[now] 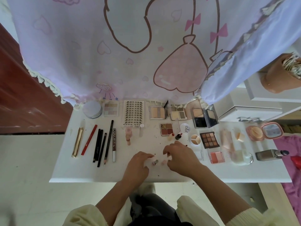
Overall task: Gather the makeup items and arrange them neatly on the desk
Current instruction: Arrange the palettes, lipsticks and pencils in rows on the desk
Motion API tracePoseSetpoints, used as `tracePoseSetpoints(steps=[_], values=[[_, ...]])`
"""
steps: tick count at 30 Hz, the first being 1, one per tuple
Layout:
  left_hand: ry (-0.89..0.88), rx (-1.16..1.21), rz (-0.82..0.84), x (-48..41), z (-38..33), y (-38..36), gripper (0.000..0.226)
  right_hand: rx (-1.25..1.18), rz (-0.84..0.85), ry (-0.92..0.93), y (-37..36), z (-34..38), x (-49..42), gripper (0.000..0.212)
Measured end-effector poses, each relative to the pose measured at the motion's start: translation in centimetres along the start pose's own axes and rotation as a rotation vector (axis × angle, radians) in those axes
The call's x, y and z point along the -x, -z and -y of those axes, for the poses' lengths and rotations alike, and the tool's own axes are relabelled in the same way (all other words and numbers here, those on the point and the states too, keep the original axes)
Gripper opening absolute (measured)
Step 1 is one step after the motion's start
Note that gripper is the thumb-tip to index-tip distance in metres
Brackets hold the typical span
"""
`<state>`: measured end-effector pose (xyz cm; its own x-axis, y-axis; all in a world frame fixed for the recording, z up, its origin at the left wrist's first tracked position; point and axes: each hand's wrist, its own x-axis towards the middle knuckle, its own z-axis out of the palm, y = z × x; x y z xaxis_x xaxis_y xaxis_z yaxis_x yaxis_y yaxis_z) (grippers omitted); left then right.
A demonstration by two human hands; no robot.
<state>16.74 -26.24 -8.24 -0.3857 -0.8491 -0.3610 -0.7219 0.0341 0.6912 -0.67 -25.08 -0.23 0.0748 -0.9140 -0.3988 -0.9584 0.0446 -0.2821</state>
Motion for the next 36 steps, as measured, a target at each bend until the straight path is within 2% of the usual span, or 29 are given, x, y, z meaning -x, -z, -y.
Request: tracePoseSetpoints(steps=[2,4,8,11,17,22,25,29,33,36], values=[[0.007,-0.031,-0.015,0.4,0.7,1.2,0.051,-0.061,-0.028,-0.015,1.7,0.5,-0.1,0.034],[0.037,-0.04,-0.058,0.7,1.6,2.4,0.045,-0.099,-0.079,-0.002,3.1,1.3,-0.6,0.034],[0.194,0.049,-0.256,1.2,3.0,4.2,0.03,-0.148,-0.128,0.07,3.8,4.0,-2.4,0.027],[0.316,0.136,-0.38,0.6,3.1,5.3,0.031,-0.163,-0.111,0.106,3.2,7.0,-4.1,0.028],[0.329,0.152,-0.393,-1.5,2.7,5.5,0.036,-0.075,-0.081,0.143,1.8,10.8,-6.8,0.028],[0.281,0.158,-0.4,-1.8,2.4,5.3,0.015,-0.051,-0.056,0.106,0.7,11.3,-7.8,0.026],[0.241,0.128,-0.398,-1.5,2.7,5.4,0.02,-0.153,-0.111,0.088,0.9,10.6,-7.7,0.027],[0.056,0.105,-0.429,-0.2,2.4,6.3,0.025,-0.377,-0.138,0.077,2.8,9.2,-6.3,0.031],[-0.1,0.103,-0.316,1.0,1.1,7.5,0.02,-0.589,-0.102,0.035,3.8,7.2,-5.0,0.03],[-0.16,0.061,-0.246,0.9,0.6,8.1,0.028,-0.66,-0.104,0.014,4.1,6.3,-4.5,0.029]])
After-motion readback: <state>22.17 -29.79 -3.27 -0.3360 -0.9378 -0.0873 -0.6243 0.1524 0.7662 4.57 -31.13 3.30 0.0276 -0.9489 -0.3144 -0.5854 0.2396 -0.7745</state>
